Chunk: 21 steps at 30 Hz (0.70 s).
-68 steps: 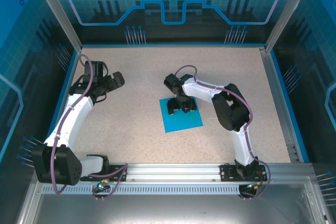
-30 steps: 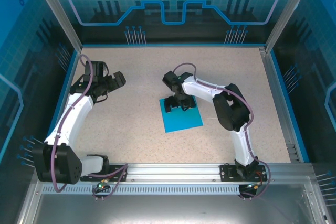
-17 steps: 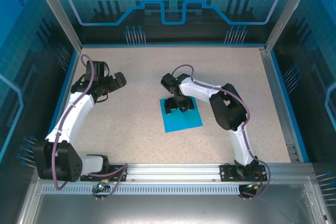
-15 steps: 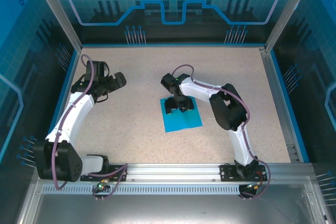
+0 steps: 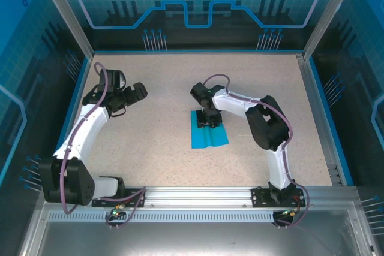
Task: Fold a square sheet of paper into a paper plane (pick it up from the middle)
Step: Fold the square sheet of paper in half at the center of the table.
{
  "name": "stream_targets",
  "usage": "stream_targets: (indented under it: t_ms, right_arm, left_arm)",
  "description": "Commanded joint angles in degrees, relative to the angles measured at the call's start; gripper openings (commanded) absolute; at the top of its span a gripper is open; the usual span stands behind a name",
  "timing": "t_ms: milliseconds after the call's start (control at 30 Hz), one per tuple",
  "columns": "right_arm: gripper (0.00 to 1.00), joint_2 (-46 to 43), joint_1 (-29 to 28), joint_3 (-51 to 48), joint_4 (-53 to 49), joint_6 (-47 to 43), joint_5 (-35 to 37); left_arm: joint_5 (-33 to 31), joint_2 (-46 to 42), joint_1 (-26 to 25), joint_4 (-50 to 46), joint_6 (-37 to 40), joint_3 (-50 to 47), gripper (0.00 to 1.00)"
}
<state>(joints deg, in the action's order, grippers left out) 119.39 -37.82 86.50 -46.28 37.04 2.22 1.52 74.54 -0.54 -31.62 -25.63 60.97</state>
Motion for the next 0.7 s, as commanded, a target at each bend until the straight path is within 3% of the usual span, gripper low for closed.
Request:
stream_targets:
  t_ms: [0,133,333,433,667]
  right_arm:
    - [0.25,-3.8,0.4,-1.6,7.0,-1.0,-9.3]
    - [0.23,-9.3,1.6,-6.2,20.0,-1.1,-23.4]
    - [0.26,-13.6,4.7,-10.7,30.4,1.5,-35.5]
    - [0.28,-12.9,6.5,-13.2,31.5,2.3,-36.8]
    - [0.29,-8.6,8.2,-14.1,25.2,-2.2,-30.3]
  left_arm:
    - [9.4,0.9,-0.4,4.8,-4.5,-3.5,0.98]
    - [13.6,1.8,-3.0,10.3,-8.8,-8.1,0.97]
    - [14.6,3.2,-9.2,17.7,-13.0,-13.1,0.97]
    - [15.0,4.2,-11.7,21.7,-15.0,-15.0,0.97]
    - [14.2,7.3,-16.3,26.0,-16.9,-16.0,0.96]
